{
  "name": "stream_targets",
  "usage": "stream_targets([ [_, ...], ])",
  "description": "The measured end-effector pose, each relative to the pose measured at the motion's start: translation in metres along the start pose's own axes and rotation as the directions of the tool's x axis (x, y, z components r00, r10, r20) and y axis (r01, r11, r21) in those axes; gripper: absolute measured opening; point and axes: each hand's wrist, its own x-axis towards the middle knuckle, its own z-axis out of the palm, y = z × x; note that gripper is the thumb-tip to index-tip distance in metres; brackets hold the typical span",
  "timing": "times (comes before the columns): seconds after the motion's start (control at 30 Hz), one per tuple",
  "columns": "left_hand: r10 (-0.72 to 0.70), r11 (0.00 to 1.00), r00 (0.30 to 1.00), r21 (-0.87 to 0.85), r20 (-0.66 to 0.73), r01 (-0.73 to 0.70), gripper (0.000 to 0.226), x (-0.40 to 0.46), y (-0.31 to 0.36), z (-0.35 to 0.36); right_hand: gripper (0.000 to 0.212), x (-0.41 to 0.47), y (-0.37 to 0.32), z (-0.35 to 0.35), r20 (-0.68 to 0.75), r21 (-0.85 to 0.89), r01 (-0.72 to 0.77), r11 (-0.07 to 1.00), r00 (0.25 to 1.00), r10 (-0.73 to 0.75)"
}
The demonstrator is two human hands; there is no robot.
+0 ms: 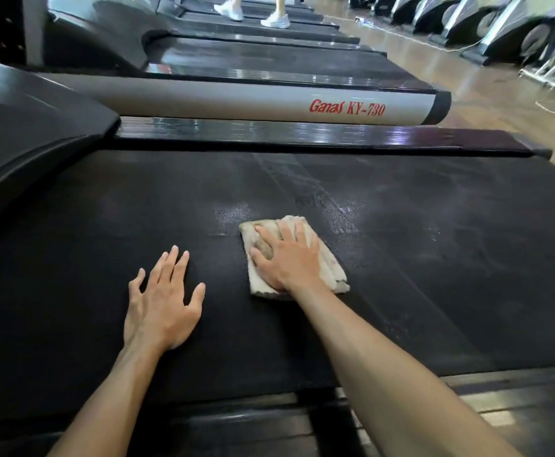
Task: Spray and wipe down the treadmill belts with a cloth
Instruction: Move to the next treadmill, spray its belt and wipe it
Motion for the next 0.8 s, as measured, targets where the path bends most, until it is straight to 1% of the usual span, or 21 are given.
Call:
stream_targets([
  [0.1, 0.0, 1.0, 1.0, 0.0, -0.01, 0.0, 0.069, 0.002, -0.002, 0.002, 0.059, -0.017, -0.018, 0.001, 0.016, 0.008, 0.142, 0.99, 0.99, -0.142],
  [0.2, 0.001, 1.0, 1.0, 0.002, -0.01, -0.001, 0.069, 0.0, -0.002, 0.0, 0.056, -0.058, -0.001, 0.001, 0.015, 0.032, 0.278, 0.96, 0.96, -0.279],
  [0.27, 0.01, 1.0, 1.0, 0.0, -0.012, -0.01, 0.07, -0.001, -0.001, -0.002, 0.055, -0.072, 0.021, -0.001, -0.001, 0.028, 0.278, 0.96, 0.961, -0.278],
  [0.3, 0.013, 1.0, 1.0, 0.003, -0.008, -0.013, 0.07, -0.001, -0.001, -0.003, 0.056, -0.071, 0.032, -0.003, -0.008, 0.016, 0.247, 0.969, 0.969, -0.247],
  [0.37, 0.012, 1.0, 1.0, 0.006, -0.01, -0.012, 0.071, -0.001, -0.001, -0.002, 0.058, -0.056, 0.044, -0.007, -0.014, -0.008, 0.139, 0.99, 0.99, -0.14],
  [0.47, 0.008, 1.0, 1.0, -0.001, -0.022, -0.008, 0.071, -0.001, -0.001, -0.001, 0.06, -0.01, 0.035, -0.012, 0.006, -0.01, -0.023, 1.0, 1.0, 0.023],
  [0.53, 0.0, 1.0, 1.0, 0.0, -0.017, 0.0, 0.071, -0.001, -0.001, 0.0, 0.062, 0.02, 0.017, -0.012, 0.019, -0.006, -0.051, 0.999, 0.999, 0.051],
  [0.6, 0.002, 1.0, 1.0, 0.002, -0.014, -0.002, 0.071, 0.0, 0.0, -0.002, 0.062, 0.033, -0.007, -0.007, 0.032, -0.001, -0.009, 1.0, 0.999, 0.009],
  [0.7, 0.006, 1.0, 1.0, 0.012, -0.012, -0.006, 0.07, 0.0, 0.0, -0.001, 0.059, 0.013, -0.031, 0.0, 0.043, 0.002, 0.137, 0.991, 0.99, -0.137],
  [0.8, 0.009, 1.0, 1.0, 0.005, -0.022, -0.009, 0.071, 0.001, -0.001, 0.0, 0.058, -0.026, -0.015, 0.0, 0.036, 0.024, 0.235, 0.972, 0.971, -0.236],
])
